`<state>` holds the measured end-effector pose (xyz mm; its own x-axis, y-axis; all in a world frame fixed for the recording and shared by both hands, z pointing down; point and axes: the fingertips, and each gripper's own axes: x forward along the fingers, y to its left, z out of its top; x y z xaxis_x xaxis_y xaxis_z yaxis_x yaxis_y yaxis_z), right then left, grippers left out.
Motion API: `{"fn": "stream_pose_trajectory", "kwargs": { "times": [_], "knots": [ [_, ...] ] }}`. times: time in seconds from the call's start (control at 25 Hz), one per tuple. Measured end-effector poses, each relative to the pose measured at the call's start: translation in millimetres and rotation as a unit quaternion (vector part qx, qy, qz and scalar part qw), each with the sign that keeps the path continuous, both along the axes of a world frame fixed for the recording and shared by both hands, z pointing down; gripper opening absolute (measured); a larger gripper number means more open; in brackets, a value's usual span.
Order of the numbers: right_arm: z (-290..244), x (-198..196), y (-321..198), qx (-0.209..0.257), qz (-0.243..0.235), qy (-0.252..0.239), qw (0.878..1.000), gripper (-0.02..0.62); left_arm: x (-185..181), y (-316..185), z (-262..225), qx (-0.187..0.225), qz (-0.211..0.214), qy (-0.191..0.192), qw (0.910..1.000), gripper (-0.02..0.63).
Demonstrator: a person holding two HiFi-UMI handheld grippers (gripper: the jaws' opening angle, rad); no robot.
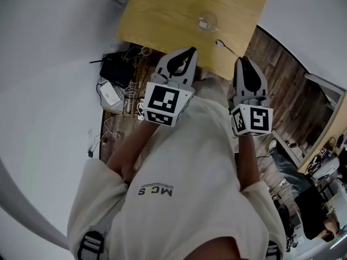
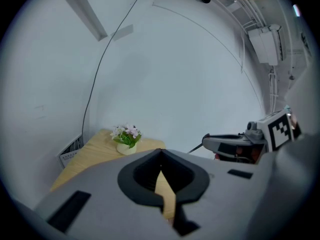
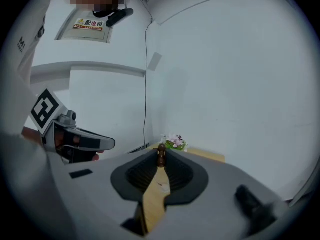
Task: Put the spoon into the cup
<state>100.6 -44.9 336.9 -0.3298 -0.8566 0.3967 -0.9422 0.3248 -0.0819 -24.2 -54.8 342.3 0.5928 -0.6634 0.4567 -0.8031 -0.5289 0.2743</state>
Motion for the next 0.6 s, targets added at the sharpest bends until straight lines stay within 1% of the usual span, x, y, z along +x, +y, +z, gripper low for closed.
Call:
{"fn": "stream_pose_trajectory", "kwargs": {
  "times": [0.28,0.4,0.6],
  "knots": [
    [22,-6,-43,-0.013,0.015,-0.014,1.000,0.060,-3,-32,11,-0.009,-0.010,-0.005,0.9999,0.011],
    [34,-9,-50,-0.024,0.020,-0.021,0.999,0.060,-1,-36,13,-0.010,-0.006,-0.010,0.9999,0.011],
    [50,-12,-62,-0.033,0.015,-0.017,0.999,0.060,-3,-44,21,-0.018,-0.010,-0.021,0.9996,0.011]
  ]
}}
